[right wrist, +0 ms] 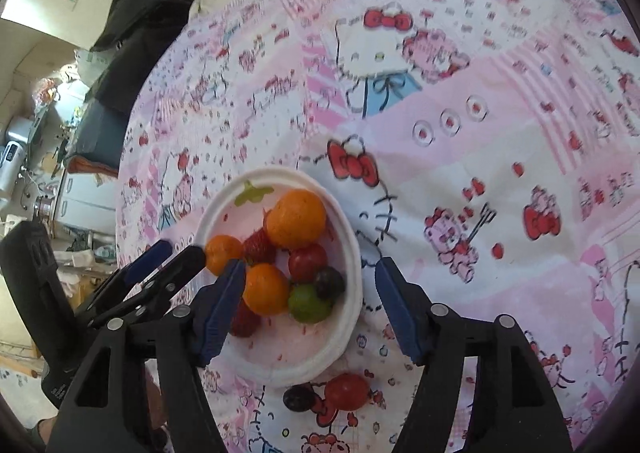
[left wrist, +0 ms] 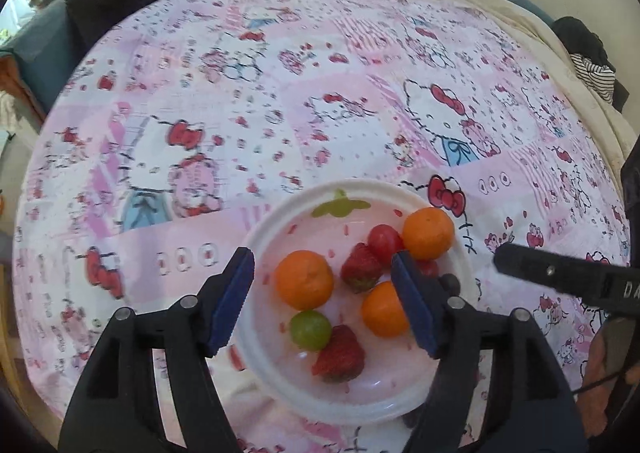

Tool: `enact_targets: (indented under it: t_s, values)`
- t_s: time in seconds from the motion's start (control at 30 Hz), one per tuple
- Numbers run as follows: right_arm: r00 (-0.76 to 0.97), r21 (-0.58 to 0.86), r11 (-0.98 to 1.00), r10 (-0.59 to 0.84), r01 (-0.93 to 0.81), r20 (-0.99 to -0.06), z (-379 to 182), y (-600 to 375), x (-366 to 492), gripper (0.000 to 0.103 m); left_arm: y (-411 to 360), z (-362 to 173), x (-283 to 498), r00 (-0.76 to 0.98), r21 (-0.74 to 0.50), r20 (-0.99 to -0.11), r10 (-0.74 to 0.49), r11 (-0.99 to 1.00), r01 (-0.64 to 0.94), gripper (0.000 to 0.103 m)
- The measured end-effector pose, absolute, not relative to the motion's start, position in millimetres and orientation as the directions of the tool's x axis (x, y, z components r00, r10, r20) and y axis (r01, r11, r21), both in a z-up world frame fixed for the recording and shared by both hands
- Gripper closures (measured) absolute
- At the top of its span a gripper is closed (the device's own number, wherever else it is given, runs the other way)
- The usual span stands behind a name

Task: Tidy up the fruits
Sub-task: 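Grasp the last dark cherry with the left tool while the right tool grasps a red tomato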

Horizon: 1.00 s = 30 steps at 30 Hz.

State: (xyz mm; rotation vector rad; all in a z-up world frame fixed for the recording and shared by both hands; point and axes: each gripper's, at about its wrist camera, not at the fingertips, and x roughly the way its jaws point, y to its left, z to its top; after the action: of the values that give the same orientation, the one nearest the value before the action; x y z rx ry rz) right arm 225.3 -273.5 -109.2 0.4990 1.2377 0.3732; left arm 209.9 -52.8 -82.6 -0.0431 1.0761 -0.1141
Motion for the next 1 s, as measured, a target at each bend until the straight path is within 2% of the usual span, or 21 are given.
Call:
enact_targets:
  t_s: [0.47, 0.73, 1.0]
  values:
    - [0.329, 0.56, 0.828, 0.533, -0.016, -0.779, -82.9, -278.9, 197.1, 0.033, -18.4, -52.3, 148.3, 0.507, -0.101, -0.857, -0.087, 0.995, 0.001, 0.035]
    - [0.235, 0.473, 0.881, 0.459, 0.003, -0.857, -104.5, -272.8, 167.5, 0.033, -8.6, -59.4, 102.6, 0.49, -0.191, -0.861, -0.139, 0.98, -0.058, 0.035]
    - [0.112, 0.349, 0.936, 0.352, -0.045, -0.929, -139.0, -246.9, 150.5, 0.033, -7.3, -67.9, 76.6, 0.48, -0.189, -0.868, -0.127, 0.978, -0.083, 0.035]
